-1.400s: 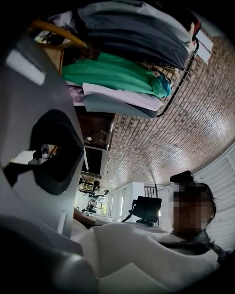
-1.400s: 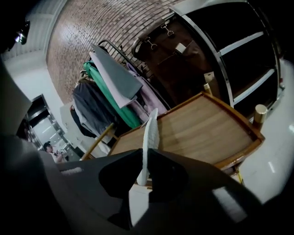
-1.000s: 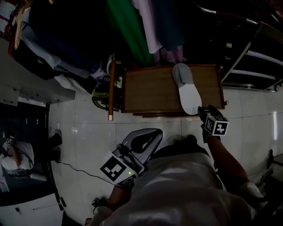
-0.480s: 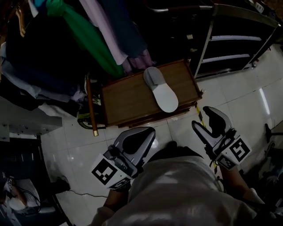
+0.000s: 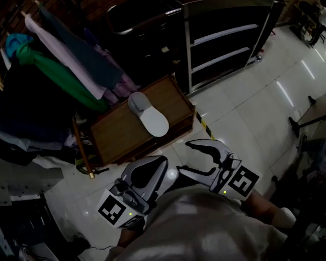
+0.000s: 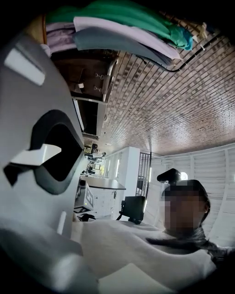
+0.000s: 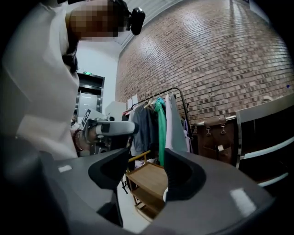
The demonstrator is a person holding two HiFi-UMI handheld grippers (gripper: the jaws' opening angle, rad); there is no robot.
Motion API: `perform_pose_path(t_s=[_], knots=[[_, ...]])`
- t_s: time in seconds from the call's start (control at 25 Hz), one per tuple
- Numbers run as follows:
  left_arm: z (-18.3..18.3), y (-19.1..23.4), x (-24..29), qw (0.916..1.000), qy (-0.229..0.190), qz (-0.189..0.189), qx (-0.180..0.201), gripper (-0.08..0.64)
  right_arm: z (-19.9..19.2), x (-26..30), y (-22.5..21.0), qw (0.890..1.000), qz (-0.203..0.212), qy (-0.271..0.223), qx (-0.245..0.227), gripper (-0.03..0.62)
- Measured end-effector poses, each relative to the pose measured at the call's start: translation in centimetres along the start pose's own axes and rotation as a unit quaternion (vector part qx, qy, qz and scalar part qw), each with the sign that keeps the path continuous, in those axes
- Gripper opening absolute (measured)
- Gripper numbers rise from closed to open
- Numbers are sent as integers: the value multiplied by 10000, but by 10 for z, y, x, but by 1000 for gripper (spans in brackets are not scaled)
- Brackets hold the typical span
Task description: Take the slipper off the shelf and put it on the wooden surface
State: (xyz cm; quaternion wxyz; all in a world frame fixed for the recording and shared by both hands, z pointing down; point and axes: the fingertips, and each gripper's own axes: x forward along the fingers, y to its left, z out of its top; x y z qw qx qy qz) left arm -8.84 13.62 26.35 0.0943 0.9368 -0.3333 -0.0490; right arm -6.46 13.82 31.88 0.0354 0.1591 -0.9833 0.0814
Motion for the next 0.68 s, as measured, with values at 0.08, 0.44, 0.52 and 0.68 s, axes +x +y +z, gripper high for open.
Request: perform_pose_path(t_s=[0.08, 0.44, 0.52, 0.68], knots=[[2, -5, 6, 9999, 5, -39, 109, -8, 4, -2, 2, 9998, 124, -110, -59, 233], [17, -17, 13, 9995, -198, -208, 111, -8, 10, -7, 5, 9990, 233, 83, -382, 233], [16, -15, 11, 9996, -180, -181, 133, -8, 15, -6, 6, 9991, 249, -21, -333, 233], [14, -8, 6, 9997, -81, -125, 209, -8, 23, -1, 5, 9992, 255, -126, -277, 233]])
